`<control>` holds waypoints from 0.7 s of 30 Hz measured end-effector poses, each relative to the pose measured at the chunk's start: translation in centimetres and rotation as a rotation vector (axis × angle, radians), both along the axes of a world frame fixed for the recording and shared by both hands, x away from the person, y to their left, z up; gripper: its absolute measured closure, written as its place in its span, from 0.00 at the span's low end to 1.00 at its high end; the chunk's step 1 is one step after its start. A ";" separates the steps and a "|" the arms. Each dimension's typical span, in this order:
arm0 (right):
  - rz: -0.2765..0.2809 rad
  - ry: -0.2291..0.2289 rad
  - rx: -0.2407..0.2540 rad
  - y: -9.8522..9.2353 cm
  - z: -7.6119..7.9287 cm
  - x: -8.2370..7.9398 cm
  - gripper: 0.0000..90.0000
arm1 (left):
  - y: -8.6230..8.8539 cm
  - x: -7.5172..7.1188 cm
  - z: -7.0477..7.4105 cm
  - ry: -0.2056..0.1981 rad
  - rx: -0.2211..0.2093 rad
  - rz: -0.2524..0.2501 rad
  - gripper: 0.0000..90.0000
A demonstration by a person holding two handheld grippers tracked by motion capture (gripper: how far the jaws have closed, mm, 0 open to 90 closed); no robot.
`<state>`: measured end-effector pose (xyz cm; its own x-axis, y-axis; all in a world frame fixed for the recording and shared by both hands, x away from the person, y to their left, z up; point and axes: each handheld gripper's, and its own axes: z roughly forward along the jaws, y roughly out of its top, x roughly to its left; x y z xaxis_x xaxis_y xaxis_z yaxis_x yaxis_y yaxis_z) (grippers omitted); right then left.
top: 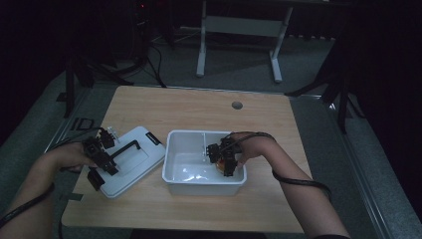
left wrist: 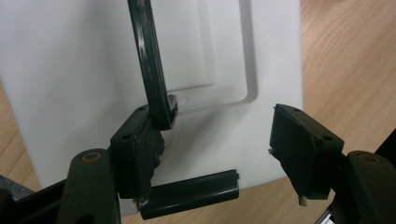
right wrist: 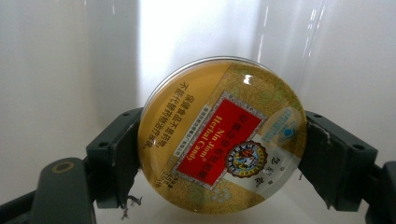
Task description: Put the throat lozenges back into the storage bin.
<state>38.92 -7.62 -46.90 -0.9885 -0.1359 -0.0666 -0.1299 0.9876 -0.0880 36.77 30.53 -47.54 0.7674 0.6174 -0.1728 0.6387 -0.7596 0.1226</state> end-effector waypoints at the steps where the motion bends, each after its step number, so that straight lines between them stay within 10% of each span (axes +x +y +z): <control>1: -0.012 -0.009 -0.006 0.1 -0.2 0.0 0.23 | 0.0 0.0 0.0 0.001 -0.001 -0.001 0.37; 11: -0.051 -0.035 -0.071 0.7 -2.0 0.3 0.23 | -0.3 0.0 -0.1 0.005 0.007 -0.010 0.37; 21: -0.096 0.051 -0.080 0.5 -2.7 0.3 0.17 | -0.3 0.0 -0.3 0.009 -0.004 -0.009 0.37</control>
